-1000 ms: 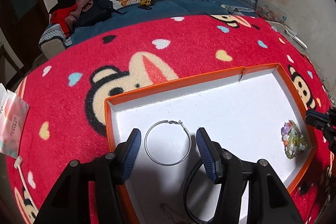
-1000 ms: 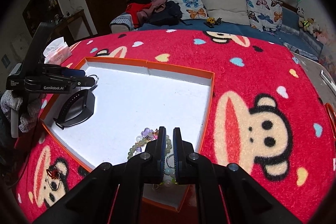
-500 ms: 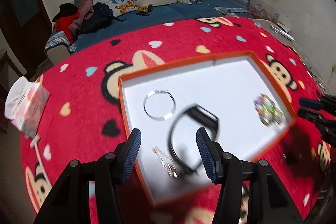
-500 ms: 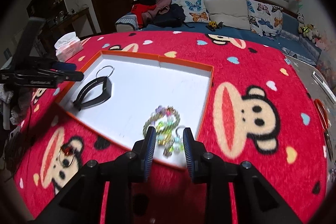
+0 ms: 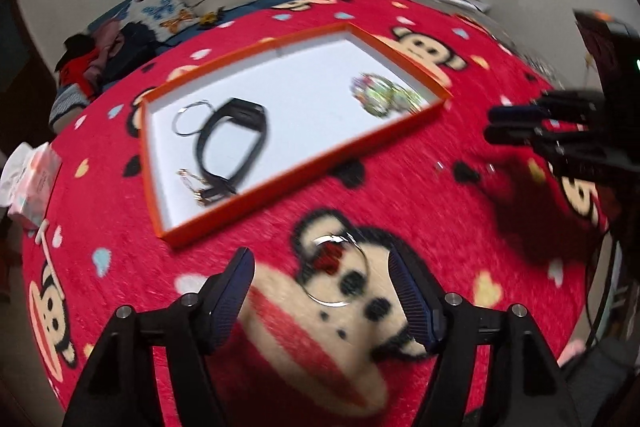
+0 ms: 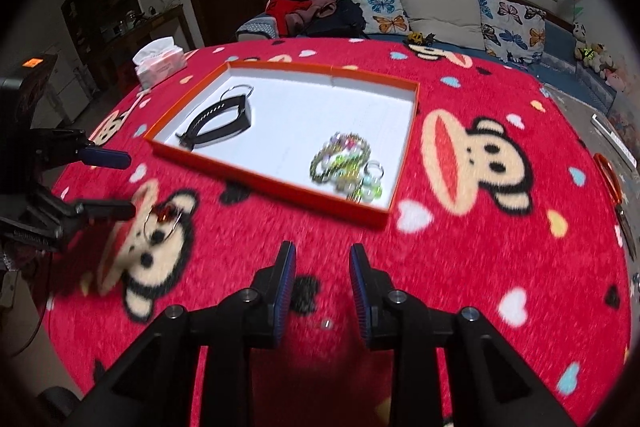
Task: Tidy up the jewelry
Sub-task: 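Grasp the other silver hoop with the left tool while the right tool grasps a pearl stud, then carry the hoop and pearl stud into the tray and open both tools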
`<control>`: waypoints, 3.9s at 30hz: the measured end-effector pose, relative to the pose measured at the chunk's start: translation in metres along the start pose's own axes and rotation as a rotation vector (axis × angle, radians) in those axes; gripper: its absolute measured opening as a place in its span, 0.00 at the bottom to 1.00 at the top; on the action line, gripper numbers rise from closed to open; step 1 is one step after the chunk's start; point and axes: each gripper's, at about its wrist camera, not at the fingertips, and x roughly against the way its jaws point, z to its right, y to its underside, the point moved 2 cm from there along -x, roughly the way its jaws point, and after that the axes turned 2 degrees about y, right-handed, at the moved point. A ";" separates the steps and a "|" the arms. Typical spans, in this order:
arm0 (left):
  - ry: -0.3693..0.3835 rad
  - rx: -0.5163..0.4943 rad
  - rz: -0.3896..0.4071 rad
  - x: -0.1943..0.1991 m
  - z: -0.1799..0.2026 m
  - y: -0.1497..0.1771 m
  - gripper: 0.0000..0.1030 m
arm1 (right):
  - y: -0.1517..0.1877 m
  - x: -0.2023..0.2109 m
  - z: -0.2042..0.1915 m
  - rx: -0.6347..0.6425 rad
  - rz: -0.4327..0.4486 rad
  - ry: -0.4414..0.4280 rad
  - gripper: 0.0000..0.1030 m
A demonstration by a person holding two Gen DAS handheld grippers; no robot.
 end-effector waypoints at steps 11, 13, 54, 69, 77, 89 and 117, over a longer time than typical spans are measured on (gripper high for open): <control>0.008 -0.019 -0.055 -0.035 -0.004 0.009 0.73 | 0.029 -0.002 -0.002 0.037 -0.044 -0.001 0.30; 0.014 -0.039 -0.057 -0.037 -0.003 0.012 0.72 | 0.032 -0.003 -0.001 0.036 -0.049 -0.007 0.30; 0.035 -0.020 0.052 -0.007 -0.016 0.000 0.51 | 0.038 -0.009 -0.002 0.044 -0.073 -0.038 0.30; 0.039 -0.007 0.041 -0.014 -0.020 0.000 0.51 | 0.039 -0.017 -0.009 0.071 -0.081 0.017 0.30; 0.040 0.001 0.045 -0.013 -0.021 0.001 0.51 | 0.039 -0.018 -0.012 0.059 -0.075 0.033 0.21; 0.017 0.039 0.093 0.005 -0.037 -0.008 0.51 | 0.026 -0.002 -0.008 0.041 -0.028 0.016 0.20; -0.086 0.212 0.063 -0.082 -0.151 -0.126 0.51 | -0.047 -0.048 0.013 0.043 0.038 0.025 0.20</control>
